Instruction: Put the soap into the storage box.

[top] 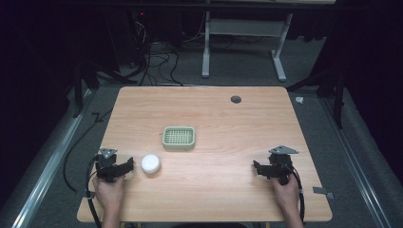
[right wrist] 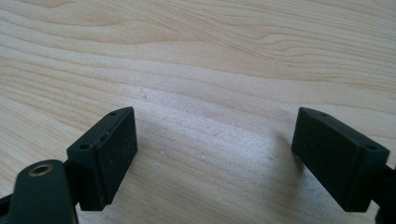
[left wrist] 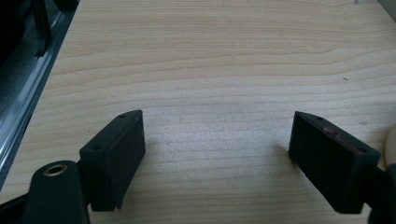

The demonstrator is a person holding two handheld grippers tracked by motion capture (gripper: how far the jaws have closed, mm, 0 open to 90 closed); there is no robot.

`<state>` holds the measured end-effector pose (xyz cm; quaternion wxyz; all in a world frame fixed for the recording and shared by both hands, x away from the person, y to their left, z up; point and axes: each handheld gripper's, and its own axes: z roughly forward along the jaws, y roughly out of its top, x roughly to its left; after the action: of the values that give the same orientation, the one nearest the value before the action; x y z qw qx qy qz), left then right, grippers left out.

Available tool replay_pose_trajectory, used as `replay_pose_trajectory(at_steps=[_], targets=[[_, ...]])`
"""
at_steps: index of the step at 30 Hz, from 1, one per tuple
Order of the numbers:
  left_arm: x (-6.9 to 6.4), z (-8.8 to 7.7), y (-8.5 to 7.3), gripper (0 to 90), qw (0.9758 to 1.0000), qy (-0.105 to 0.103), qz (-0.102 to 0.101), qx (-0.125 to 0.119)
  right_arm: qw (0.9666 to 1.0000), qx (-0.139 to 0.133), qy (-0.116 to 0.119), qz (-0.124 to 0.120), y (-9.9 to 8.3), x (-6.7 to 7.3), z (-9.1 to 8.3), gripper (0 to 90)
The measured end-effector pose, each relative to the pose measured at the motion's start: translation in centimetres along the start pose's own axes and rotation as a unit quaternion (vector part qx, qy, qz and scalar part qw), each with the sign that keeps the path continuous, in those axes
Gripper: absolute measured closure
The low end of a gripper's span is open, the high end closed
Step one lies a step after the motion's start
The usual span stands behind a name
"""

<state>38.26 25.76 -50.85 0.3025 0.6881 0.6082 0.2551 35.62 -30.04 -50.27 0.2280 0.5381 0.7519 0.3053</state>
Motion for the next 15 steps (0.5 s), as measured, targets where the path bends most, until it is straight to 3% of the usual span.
replay_pose_trajectory(at_steps=[15], targets=[[0.01, -0.01, -0.01, 19.4, 1.0000, -0.002, 0.000, -0.001, 1.0000, 0.000, 0.000, -0.002, -0.01, -0.03, 0.00, 15.1]])
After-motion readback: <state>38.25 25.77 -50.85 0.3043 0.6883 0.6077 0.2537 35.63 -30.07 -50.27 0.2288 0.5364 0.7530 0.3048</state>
